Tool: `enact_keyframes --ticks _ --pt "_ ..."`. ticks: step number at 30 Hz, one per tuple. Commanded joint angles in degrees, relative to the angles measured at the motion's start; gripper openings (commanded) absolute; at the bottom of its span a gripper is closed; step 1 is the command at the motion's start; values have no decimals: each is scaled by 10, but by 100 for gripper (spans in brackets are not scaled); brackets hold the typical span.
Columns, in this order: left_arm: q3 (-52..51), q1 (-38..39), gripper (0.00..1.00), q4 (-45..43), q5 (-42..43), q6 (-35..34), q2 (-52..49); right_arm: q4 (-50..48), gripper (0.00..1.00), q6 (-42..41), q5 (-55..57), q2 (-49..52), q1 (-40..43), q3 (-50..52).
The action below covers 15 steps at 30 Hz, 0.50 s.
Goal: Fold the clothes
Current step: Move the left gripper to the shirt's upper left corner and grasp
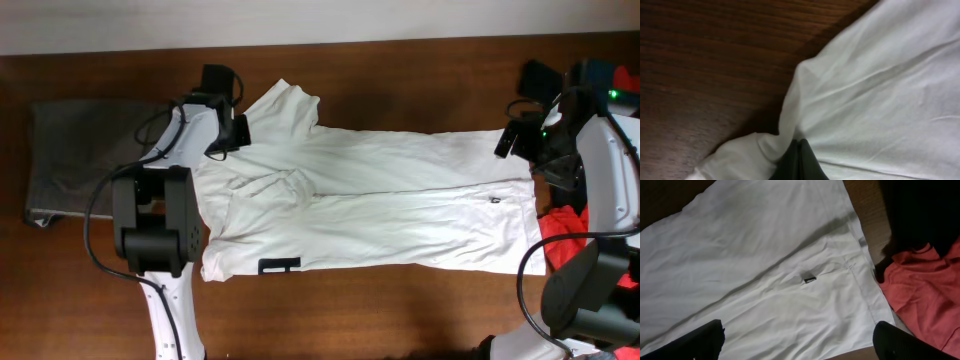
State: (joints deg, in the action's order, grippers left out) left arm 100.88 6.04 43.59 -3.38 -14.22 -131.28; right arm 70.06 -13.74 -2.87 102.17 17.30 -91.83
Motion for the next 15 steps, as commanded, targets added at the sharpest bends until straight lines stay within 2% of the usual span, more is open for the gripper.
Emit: enact_keyframes --ticks 1,3,5,6,8,11,13,15 --pt "29 -7 0 19 -2 13 -27 0 99 0 1 -8 0 -7" --pt "69 -5 1 40 -2 13 -19 0 99 0 1 -8 0 -7" --pt "113 -3 7 64 1 18 -12 0 99 0 1 -8 0 -7" --pt "137 -2 13 73 17 38 -9 0 99 0 1 -8 0 -7" --pt "180 2 37 81 66 88 -6 0 99 0 1 -8 0 -7" --pt "224 9 57 76 114 142 -6 0 99 0 1 -8 0 -7" --pt "233 16 63 60 113 159 -6 0 99 0 1 -8 0 -7" --pt "233 23 63 38 112 184 -8 0 99 0 1 -8 0 -7"
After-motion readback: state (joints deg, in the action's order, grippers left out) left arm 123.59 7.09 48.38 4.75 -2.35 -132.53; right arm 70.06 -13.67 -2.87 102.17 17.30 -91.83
